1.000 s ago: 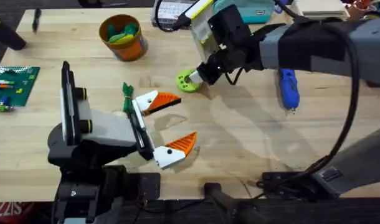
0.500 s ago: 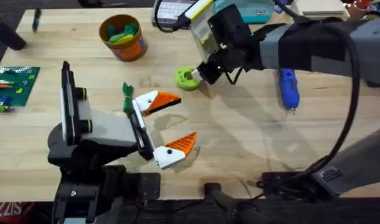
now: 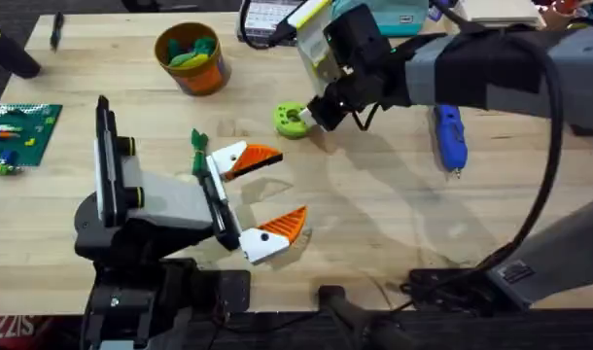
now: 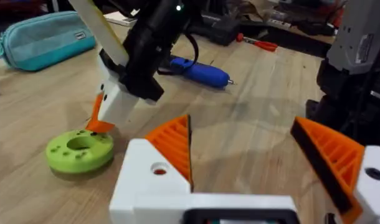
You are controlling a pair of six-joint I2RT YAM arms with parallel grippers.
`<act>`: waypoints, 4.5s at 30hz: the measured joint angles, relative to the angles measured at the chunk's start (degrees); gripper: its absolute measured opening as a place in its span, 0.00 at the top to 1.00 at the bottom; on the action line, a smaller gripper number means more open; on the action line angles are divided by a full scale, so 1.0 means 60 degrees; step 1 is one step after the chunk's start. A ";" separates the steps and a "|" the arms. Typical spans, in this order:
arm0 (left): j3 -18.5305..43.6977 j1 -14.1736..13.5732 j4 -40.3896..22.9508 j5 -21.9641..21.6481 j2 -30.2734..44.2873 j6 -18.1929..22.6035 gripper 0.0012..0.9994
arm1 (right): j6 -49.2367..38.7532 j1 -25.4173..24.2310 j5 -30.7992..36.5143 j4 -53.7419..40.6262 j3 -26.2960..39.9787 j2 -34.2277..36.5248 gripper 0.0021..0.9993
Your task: Pick up the gripper from the table and insert it into the empty holder that is missing its gripper. Then pick up a screw, insert it into the mounting hole, and use the screwdriver to tighten it. Finally, clean up the table by picking up the vegetable and placing it into the bucket.
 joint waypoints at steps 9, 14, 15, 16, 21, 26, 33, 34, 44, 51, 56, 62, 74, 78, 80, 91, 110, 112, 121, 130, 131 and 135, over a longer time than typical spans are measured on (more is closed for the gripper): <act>0.0000 0.0000 0.0000 -0.0001 0.0001 0.0000 0.01 | 0.0000 0.0104 0.0130 -0.2052 0.1557 -0.0004 1.00; 0.0000 0.0000 0.0000 -0.0001 0.0001 0.0000 0.01 | 0.0000 0.0493 0.0848 -0.2664 0.2060 -0.0004 1.00; 0.0000 0.0000 0.0000 -0.0001 0.0001 0.0000 0.01 | 0.0000 0.0605 0.1009 -0.2853 0.2139 -0.0004 1.00; 0.0000 0.0000 0.0000 -0.0001 0.0001 0.0000 0.01 | 0.0004 0.0710 0.1159 -0.3068 0.2225 -0.0004 1.00; 0.0000 0.0000 0.0000 -0.0001 0.0001 0.0000 0.01 | 0.0147 0.1114 0.1586 -0.4243 0.2934 -0.0004 1.00; 0.0000 0.0000 0.0000 0.0000 -0.0001 0.0000 0.01 | 0.0395 0.1222 0.1761 -0.4850 0.3705 -0.0261 1.00; 0.0000 0.0000 0.0000 0.0000 0.0001 0.0000 0.01 | 0.0543 0.1440 0.1866 -0.5142 0.3995 -0.1904 1.00; 0.0000 0.0000 0.0000 -0.0001 0.0001 0.0000 0.01 | 0.0554 0.1557 0.1887 -0.5190 0.4029 -0.2124 1.00; 0.0000 0.0000 0.0000 -0.0001 0.0001 0.0000 0.01 | 0.0732 0.3586 0.1891 -0.5315 0.4157 -0.2911 1.00; 0.0000 0.0000 0.0000 0.0002 0.0001 0.0000 0.01 | 0.0918 0.4815 0.1887 -0.5356 0.4472 -0.2820 1.00; 0.0000 0.0000 0.0000 0.0001 0.0001 0.0000 0.01 | 0.1026 0.5058 0.1891 -0.6042 0.5128 -0.2546 1.00; 0.0000 0.0000 0.0000 -0.0001 0.0001 0.0000 0.01 | 0.1094 0.5115 0.1891 -0.6400 0.5516 -0.1999 1.00; 0.0000 0.0000 0.0000 0.0000 0.0001 0.0000 0.01 | 0.1126 0.5437 0.1887 -0.6680 0.5534 -0.1573 1.00; 0.0000 0.0000 0.0000 -0.0001 0.0001 0.0000 0.01 | 0.1126 0.5475 0.1887 -0.6699 0.5534 -0.1534 1.00; 0.0000 0.0000 0.0000 -0.0001 0.0001 0.0000 0.01 | 0.1126 0.5475 0.1887 -0.6716 0.5538 -0.1521 1.00; 0.0000 0.0000 0.0000 0.0002 -0.0002 0.0000 0.01 | 0.1126 0.5475 0.1891 -0.6772 0.5548 -0.1089 1.00; 0.0000 0.0000 0.0000 -0.0001 0.0001 0.0000 0.01 | 0.1126 0.5473 0.2284 -0.6768 0.5552 -0.1090 1.00; 0.0000 0.0000 0.0000 -0.0001 0.0001 0.0000 0.01 | 0.1126 0.5472 0.2284 -0.6768 0.5552 -0.1092 1.00; 0.0000 0.0000 0.0000 0.0002 0.0001 0.0000 0.01 | 0.1126 0.5475 0.2284 -0.6768 0.5552 -0.1089 1.00; 0.0000 0.0000 0.0000 -0.0001 0.0001 0.0000 0.01 | 0.1126 0.5472 0.2284 -0.6768 0.5556 -0.1071 1.00; 0.0000 0.0000 0.0000 -0.0001 0.0001 0.0000 0.01 | 0.1126 0.5472 0.2284 -0.6766 0.5560 -0.1040 1.00; 0.0000 0.0000 0.0000 0.0000 0.0001 -0.0002 0.01 | 0.1126 0.5472 0.2238 -0.6765 0.5563 -0.0819 1.00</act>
